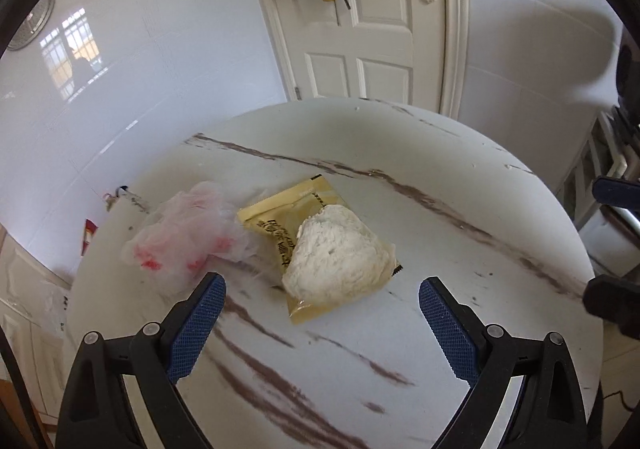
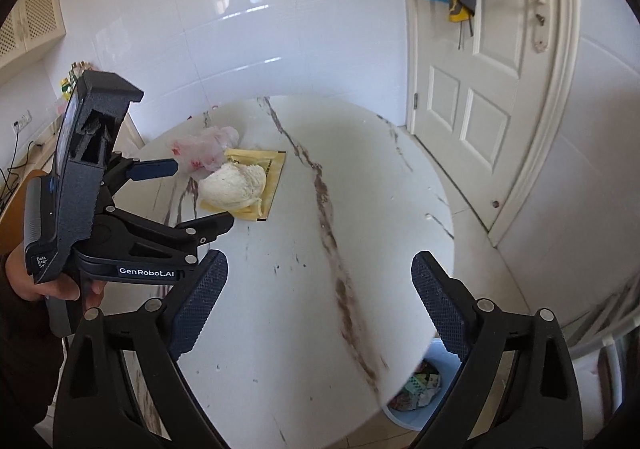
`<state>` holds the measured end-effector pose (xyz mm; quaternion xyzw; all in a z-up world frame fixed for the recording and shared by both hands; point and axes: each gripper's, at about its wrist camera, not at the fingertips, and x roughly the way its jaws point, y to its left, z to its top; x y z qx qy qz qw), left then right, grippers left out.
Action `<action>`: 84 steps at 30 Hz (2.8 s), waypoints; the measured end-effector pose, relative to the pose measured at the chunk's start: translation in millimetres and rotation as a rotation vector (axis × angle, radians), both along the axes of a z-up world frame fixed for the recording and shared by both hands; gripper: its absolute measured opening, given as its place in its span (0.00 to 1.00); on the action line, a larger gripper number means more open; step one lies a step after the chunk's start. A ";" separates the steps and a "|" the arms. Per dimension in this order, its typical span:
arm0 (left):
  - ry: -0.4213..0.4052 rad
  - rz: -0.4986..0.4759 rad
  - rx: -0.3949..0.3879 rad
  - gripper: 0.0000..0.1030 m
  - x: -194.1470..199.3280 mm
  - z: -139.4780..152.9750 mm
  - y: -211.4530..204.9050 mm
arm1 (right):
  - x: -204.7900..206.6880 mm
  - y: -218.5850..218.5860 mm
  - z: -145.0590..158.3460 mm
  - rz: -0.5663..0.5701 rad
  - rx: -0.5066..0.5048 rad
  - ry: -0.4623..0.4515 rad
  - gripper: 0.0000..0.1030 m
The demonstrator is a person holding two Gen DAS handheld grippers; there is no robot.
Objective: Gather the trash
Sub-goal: 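Return to the table and grasp the white bread lump with the left gripper, then grasp the yellow packet with the right gripper while the left gripper holds the lump, then carry the lump and yellow packet to the blue bin and open both grippers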
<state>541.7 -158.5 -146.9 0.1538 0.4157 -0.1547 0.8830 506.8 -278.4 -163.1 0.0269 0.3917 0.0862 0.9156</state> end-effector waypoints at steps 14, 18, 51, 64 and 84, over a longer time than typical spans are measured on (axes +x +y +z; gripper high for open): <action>0.074 -0.043 -0.094 0.38 -5.1 -5.7 23.5 | 36.5 7.2 -9.2 0.002 -0.002 0.034 0.90; 0.057 -0.031 -0.126 0.32 -21.2 4.4 53.8 | 48.2 24.0 -3.7 0.020 0.006 0.043 0.90; 0.093 0.040 -0.181 0.79 -50.3 13.3 136.3 | 119.3 123.3 -57.9 0.057 -0.052 0.174 0.58; 0.120 0.128 -0.119 0.86 -12.7 -0.2 116.8 | 81.2 101.1 -51.7 0.163 -0.049 0.139 0.24; 0.076 0.077 -0.241 0.57 -51.2 31.4 102.7 | 26.7 74.6 -30.1 0.178 0.057 0.069 0.05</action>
